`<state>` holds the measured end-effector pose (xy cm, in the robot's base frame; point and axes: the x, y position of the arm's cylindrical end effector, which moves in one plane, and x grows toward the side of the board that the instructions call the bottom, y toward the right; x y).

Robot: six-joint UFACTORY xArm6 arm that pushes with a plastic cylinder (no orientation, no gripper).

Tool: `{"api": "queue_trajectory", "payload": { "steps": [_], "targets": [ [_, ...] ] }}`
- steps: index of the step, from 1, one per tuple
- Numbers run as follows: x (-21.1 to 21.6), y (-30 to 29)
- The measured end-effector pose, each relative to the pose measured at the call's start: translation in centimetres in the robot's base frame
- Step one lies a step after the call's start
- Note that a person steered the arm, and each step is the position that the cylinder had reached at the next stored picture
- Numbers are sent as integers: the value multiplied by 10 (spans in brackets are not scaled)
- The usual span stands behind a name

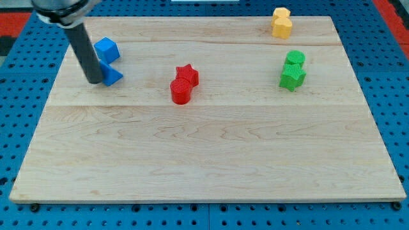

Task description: Push the blue cube to the top of the blue triangle

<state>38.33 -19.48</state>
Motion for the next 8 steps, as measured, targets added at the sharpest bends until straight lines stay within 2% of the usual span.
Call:
{"api": "queue_trajectory", "payload": {
  "steps": [1, 2, 4, 7, 8],
  "targets": [
    [-1, 10],
    [10, -15],
    [47, -109],
    [41, -110],
    [9, -103]
  ]
}}
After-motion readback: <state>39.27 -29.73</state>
